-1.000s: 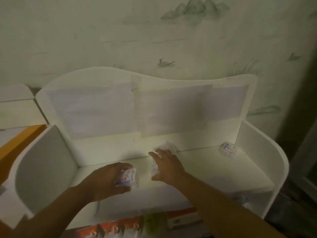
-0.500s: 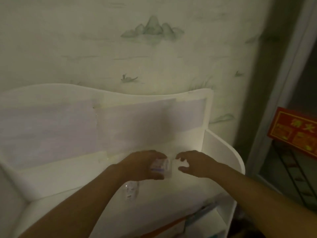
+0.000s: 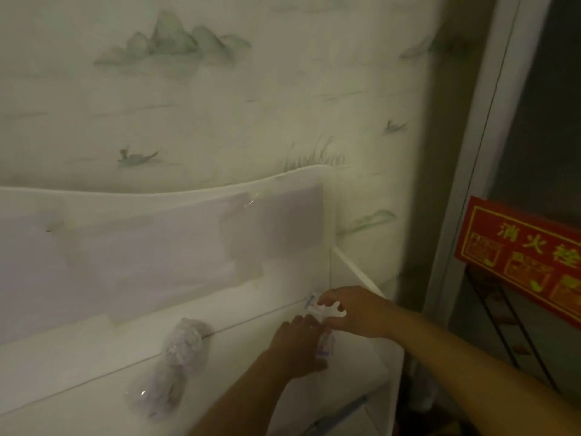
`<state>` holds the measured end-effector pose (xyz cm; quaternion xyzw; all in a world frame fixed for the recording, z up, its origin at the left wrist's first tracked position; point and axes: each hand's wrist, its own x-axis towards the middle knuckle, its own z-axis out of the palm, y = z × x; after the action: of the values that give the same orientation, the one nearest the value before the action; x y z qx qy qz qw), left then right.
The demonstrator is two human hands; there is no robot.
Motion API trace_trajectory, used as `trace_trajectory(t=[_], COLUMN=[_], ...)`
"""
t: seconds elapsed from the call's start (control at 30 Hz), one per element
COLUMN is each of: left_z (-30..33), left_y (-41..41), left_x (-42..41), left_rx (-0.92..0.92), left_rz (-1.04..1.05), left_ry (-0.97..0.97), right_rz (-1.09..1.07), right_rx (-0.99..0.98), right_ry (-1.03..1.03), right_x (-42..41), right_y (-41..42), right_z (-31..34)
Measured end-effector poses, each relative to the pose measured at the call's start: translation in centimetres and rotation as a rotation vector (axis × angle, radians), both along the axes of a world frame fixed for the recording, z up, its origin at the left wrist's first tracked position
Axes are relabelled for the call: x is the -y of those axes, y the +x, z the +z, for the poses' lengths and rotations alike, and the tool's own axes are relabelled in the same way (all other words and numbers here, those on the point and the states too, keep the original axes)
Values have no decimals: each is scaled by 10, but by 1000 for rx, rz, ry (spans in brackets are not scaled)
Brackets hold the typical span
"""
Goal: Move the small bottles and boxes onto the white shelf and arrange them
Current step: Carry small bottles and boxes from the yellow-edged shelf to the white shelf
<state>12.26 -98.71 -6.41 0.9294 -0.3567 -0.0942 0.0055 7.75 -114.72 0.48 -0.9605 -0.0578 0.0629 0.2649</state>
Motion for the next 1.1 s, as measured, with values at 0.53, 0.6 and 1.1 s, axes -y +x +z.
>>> trace_trajectory(t=[0.53,0.6,1.1], left_z=[92,114,212], left_y=[14,5,-117], left_x=[-95,-135,-406], left_rx=[195,221,433], left_rz=[172,236,560], left_ry=[47,89,137], right_rz=[133,191,489], right_rx=[16,67,367], right_ry=[-245,-264,-343], right_x=[-26,-54,-299], right_y=[37,46,10], right_z=[35,46,119])
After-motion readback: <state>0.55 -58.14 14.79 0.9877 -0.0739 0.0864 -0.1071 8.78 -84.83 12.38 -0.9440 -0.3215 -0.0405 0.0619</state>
